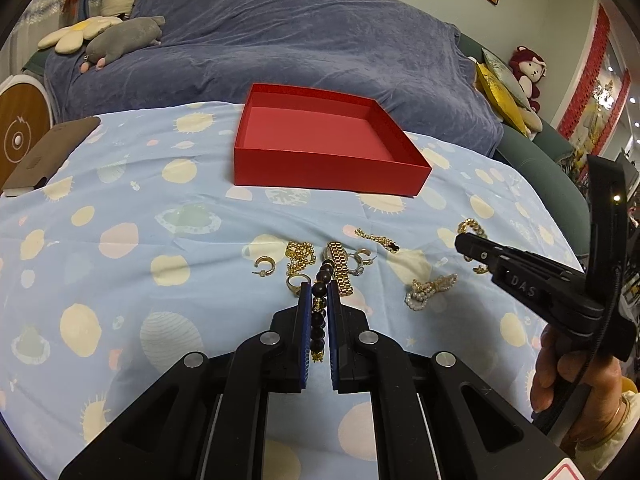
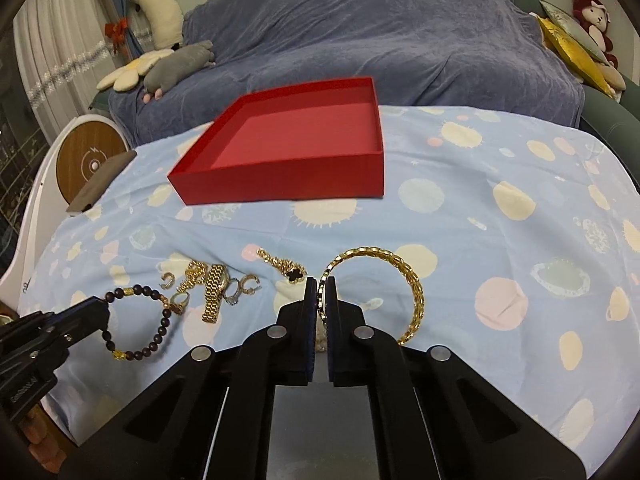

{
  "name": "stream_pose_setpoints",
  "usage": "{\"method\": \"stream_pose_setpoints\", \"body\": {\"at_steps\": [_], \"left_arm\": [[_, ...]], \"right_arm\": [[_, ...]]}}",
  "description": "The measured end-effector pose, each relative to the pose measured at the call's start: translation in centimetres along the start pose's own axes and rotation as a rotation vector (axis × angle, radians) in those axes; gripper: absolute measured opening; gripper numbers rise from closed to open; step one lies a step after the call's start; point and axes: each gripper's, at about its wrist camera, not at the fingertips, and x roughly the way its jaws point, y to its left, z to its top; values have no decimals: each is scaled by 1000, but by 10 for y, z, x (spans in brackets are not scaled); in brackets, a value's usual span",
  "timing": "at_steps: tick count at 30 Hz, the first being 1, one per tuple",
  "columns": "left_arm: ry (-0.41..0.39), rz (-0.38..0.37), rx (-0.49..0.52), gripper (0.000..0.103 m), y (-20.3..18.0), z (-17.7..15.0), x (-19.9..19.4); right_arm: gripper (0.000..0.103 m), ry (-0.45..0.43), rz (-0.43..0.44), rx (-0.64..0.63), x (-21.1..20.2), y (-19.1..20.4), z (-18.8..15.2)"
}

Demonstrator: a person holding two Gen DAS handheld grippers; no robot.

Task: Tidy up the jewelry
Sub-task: 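Close the right tool on the twisted gold bangle while the left tool lifts the beaded bracelet, then carry both bracelets into the red box and open both tools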

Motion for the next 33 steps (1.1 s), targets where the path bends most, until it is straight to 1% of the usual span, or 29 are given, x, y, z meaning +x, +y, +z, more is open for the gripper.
{"method": "stream_pose_setpoints", "body": {"at_steps": [5,10,13,16,18,20,24,26,28,29,30,33], "left_arm": [[-9,-9,7,5,-7,3,-2],[-23,-48,-9,5,-15,14,-8],[-38,-51,6,5,-21,33,-12],[-70,-40,35,5,-28,65,-14],[-80,-48,43,5,-29,91,-8],[-90,-31,56,5,-28,118,4],[-90,-14,65,5,-20,168,41],[-88,13,65,5,-13,188,65],[-77,22,68,5,-6,205,91],[-78,43,62,5,-2,213,104],[-75,47,56,5,2,220,117],[-29,26,11,5,19,236,155]], "right_arm": [[3,-46,18,18,-22,-9,4],[3,-52,64,22,-35,-6,12],[3,-37,104,17,-35,-2,29],[3,-32,125,-6,-28,2,58],[3,-36,125,-19,-16,3,82],[3,-37,122,-24,1,2,107],[3,-40,118,-26,43,0,152],[3,-27,127,-16,67,-1,172],[3,-7,126,-15,94,-1,186],[3,11,129,-15,108,-3,193],[3,30,138,-12,122,-4,198],[3,89,135,-6,162,-8,208]]}}
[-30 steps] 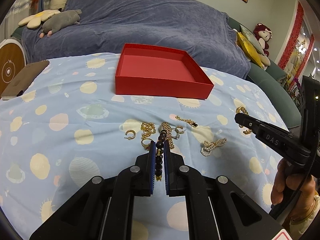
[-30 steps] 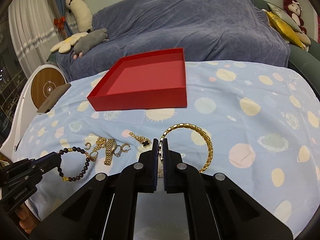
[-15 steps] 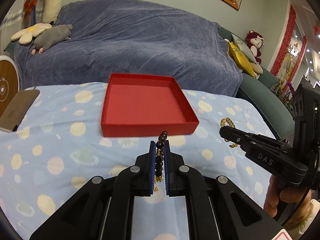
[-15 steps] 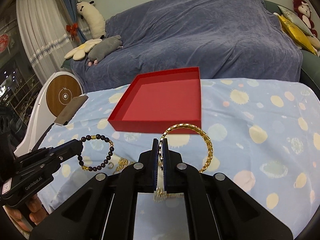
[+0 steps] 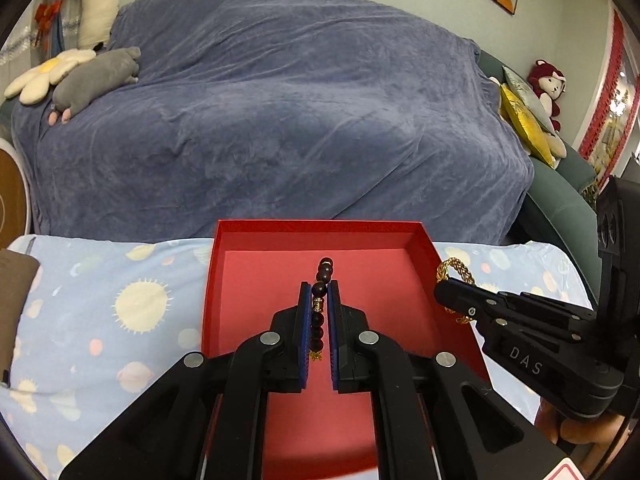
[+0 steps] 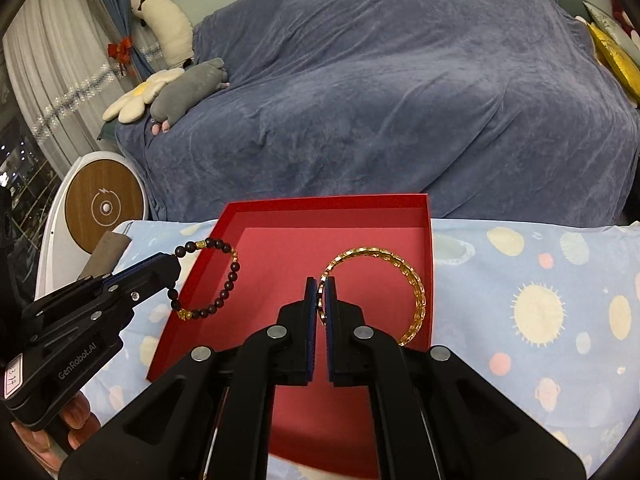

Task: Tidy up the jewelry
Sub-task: 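Carry both bracelets into the red box and open both tools, then move the right tool to the pearl strand and close on it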

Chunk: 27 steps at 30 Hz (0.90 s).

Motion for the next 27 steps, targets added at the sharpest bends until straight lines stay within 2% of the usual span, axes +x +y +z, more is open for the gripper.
{"method": "stream_pose_setpoints", "body": {"at_steps": [4,8,10,11,12,16,18,22,27], "left_arm": [[15,46,-11,5,12,9,34],[22,108,7,11,15,11,51],[18,134,4,26,18,9,52],[11,140,3,38,18,7,50],[1,148,0,44,19,5,46],[-19,147,3,49,23,-8,21],[-22,149,-3,57,25,-16,4],[-21,144,-17,62,25,-39,-35],[-27,168,3,64,13,-76,-81]], "right_arm": [[4,37,-41,4,34,-9,9],[12,6,-79,-4,41,-14,13],[24,-23,-92,2,37,-15,12],[32,-41,-96,5,32,-16,11],[34,-56,-97,8,27,-17,9],[34,-82,-57,30,-6,-19,-12],[34,-84,-35,37,-26,-20,-25],[34,-88,-7,44,-69,-17,-59],[39,-103,-30,11,-116,-4,-102]]}}
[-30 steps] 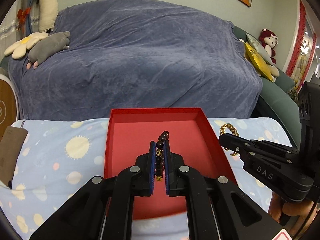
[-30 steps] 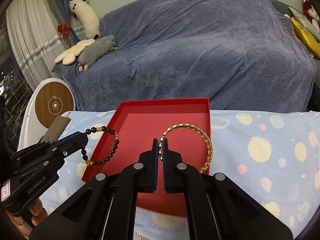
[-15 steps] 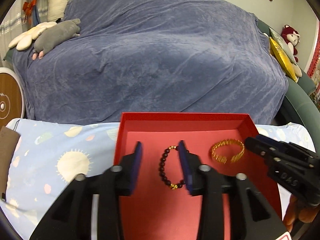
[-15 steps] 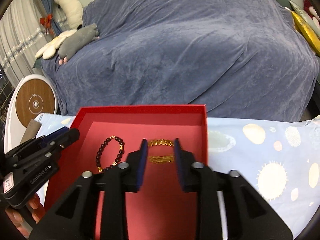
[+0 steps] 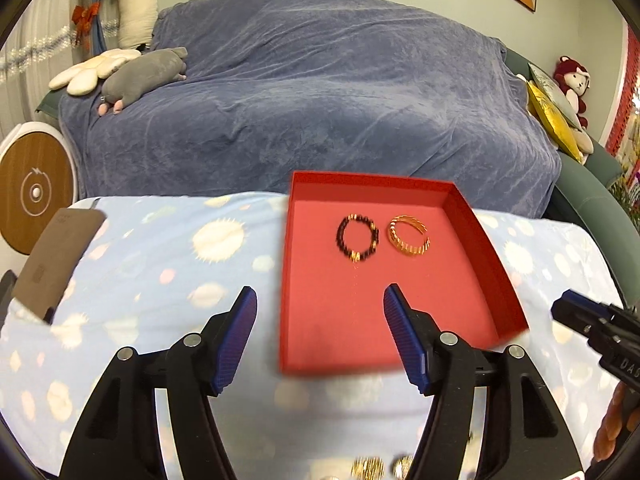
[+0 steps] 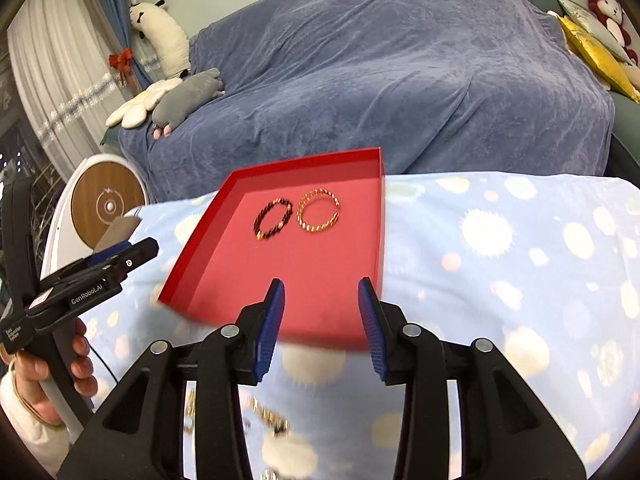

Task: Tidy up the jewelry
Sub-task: 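Move the right tool to the pearl strand and close on it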

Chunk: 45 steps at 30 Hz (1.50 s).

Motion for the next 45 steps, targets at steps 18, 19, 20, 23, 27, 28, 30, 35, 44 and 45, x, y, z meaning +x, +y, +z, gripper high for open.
{"method": "stream_pose_setpoints", "body": {"at_steps": [18,19,20,23,27,28,30,35,44,45], "left_arm": [[72,-17,-43,70,7,-140,-62],[72,-15,-36,70,5,-142,-59],[73,-9,-33,70,4,-143,-58],[84,-21,-43,70,3,-144,-53],[98,-41,-55,70,0,-144,-50],[99,-43,-54,70,0,-144,-49],[101,-44,-53,70,-1,-144,-48],[115,-58,-66,70,1,-144,-48],[125,-78,-99,70,6,-145,-46],[125,-81,-99,70,6,-145,-46]], "right_arm": [[45,115,46,29,-42,30,-146],[45,118,38,12,-40,32,-147],[45,120,29,-3,-38,36,-150],[45,137,35,-1,-31,38,-153],[45,165,39,22,-19,34,-153],[45,173,40,33,-16,33,-154],[45,187,37,49,-10,31,-154],[45,181,6,82,1,26,-149],[45,150,-42,65,19,30,-137],[45,146,-54,51,21,32,-136]]}}
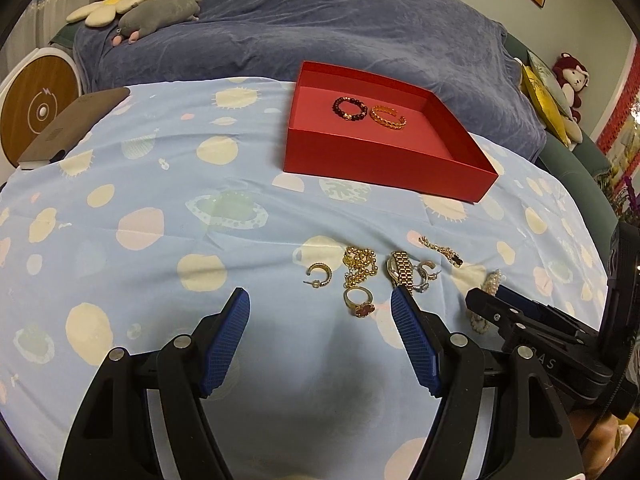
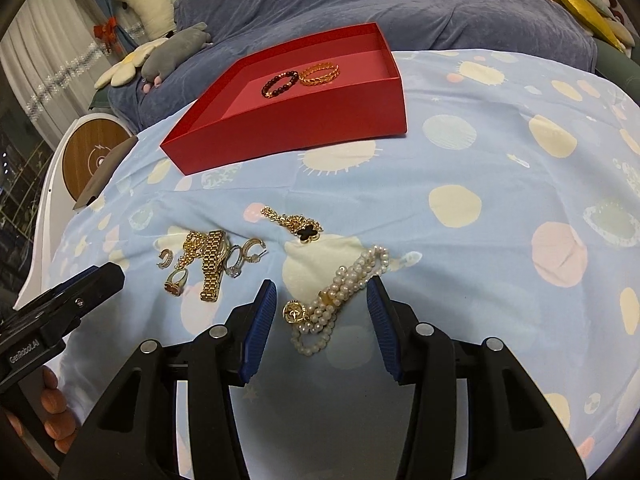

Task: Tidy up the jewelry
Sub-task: 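Move the right tool to the pearl strand and close on it, then close the left tool on the gold link watch while the right tool holds the pearls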

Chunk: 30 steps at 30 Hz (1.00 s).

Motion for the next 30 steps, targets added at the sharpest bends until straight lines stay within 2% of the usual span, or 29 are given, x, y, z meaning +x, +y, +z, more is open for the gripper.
{"method": "stream_pose_setpoints", "body": {"at_steps": [2,4,6,9,17,19,22,24,30], "left_arm": [[0,-6,3,70,-2,1,0],[1,-15,7,70,-5,1,1],[3,-21,10,70,-9,2,3],[7,-26,23,70,-17,3,7],[18,-24,62,70,-41,6,27],[23,-21,72,68,-46,7,34],[29,-5,80,58,-49,7,44],[42,-4,80,47,-50,7,51],[34,17,114,46,-57,6,57]], "right_arm": [[45,-5,-19,-21,1,2,0],[39,-8,-47,-42,1,4,-1],[24,-8,-61,-51,1,3,-1],[17,-7,-64,-45,-1,-3,-2],[12,-24,-51,-20,-18,-14,-2],[11,-23,-43,-14,-21,-16,-3],[11,-23,-35,-6,-25,-20,-3],[11,-24,-32,0,-27,-22,-3],[11,-24,-26,10,-29,-26,-3]]}}
